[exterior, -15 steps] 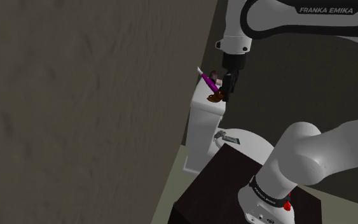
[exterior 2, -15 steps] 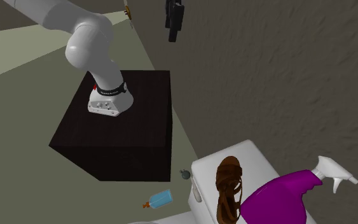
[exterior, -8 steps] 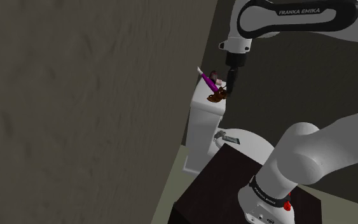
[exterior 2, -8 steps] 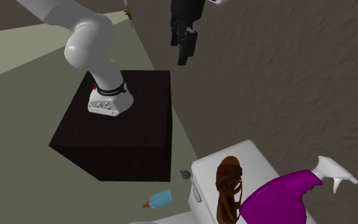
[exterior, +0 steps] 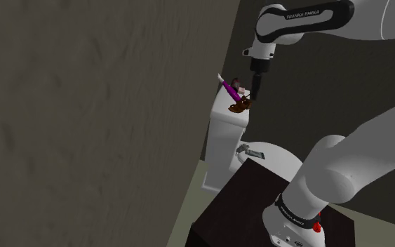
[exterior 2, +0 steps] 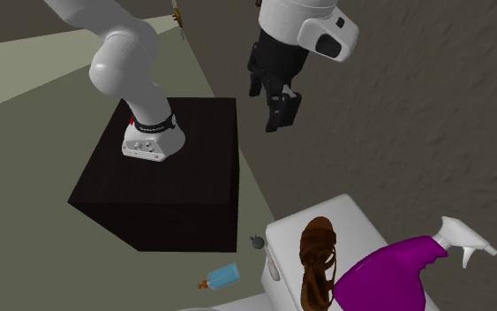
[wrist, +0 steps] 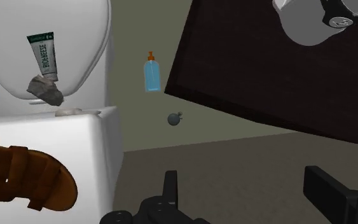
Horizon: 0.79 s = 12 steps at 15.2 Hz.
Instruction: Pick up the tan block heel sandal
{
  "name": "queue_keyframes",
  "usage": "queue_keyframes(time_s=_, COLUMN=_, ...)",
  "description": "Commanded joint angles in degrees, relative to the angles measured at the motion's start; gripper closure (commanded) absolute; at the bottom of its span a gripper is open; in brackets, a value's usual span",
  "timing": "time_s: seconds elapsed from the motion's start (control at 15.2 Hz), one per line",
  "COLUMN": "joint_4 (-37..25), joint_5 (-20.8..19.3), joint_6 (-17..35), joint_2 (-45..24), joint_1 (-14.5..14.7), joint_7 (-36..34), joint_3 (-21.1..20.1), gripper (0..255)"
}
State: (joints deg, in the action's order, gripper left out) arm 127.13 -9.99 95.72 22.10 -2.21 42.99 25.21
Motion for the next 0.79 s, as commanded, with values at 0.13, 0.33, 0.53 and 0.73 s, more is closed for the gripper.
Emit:
queue_keyframes(time_s=0.13, joint_4=-7.1, joint_5=3.1, joint_6=1.4, joint_2=-9.6, joint_1=0.2, joint_7=10.5, joint_3=6.0, gripper=0)
queue_keyframes(time_s=0.33, joint_4=-13.3, joint_5=7.2, joint_6=1.5, joint_2=-17.9, joint_1=-0.4, joint_7=18.6, joint_3=9.6, gripper=0)
queue_keyframes(time_s=0.53, joint_4=-20.5, joint_5=12.5, joint_6=0.6, joint_2=-27.0, joint_1=-2.2, joint_7=26.8, joint_3=11.9, gripper=0)
queue_keyframes(time_s=0.73, joint_4=-28.8, joint_5=18.1, joint_6=-1.7, joint_2=-36.5, joint_1=-5.8, joint_7=34.3, joint_3=12.5, gripper=0)
